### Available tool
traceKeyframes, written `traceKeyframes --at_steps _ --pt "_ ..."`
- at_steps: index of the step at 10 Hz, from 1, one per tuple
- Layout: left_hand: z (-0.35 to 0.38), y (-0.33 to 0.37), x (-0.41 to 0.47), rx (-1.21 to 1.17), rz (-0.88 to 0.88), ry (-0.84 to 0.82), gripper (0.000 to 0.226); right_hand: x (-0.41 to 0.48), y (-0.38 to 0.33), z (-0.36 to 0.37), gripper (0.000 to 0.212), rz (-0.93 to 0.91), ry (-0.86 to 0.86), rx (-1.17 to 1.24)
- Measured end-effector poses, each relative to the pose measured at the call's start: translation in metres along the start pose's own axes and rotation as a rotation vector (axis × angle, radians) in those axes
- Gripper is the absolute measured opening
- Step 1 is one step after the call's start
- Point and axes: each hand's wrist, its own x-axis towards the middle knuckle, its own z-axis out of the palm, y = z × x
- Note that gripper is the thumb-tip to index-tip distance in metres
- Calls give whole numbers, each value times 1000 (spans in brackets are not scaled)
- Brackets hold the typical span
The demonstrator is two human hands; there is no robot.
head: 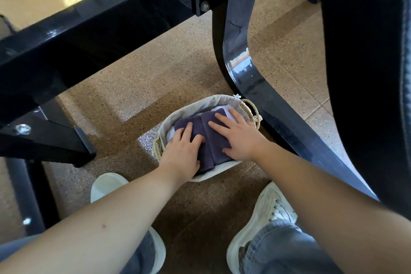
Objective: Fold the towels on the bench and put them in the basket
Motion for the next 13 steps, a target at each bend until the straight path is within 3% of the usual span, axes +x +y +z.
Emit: traceKeyframes --at_steps 2,4,8,13 --pt "0 5 8 -4 -33 -33 54 6 -11 0 86 83 -9 -103" --pt "-1 10 7 2 -23 -7 46 3 -30 -1 92 5 42 -155" --pt "7 -3 27 2 -51 -95 61 23 -31 0 100 70 -51 -92" --pt "-45 3 -12 51 -19 -22 50 -37 -41 -28 81 115 82 -10"
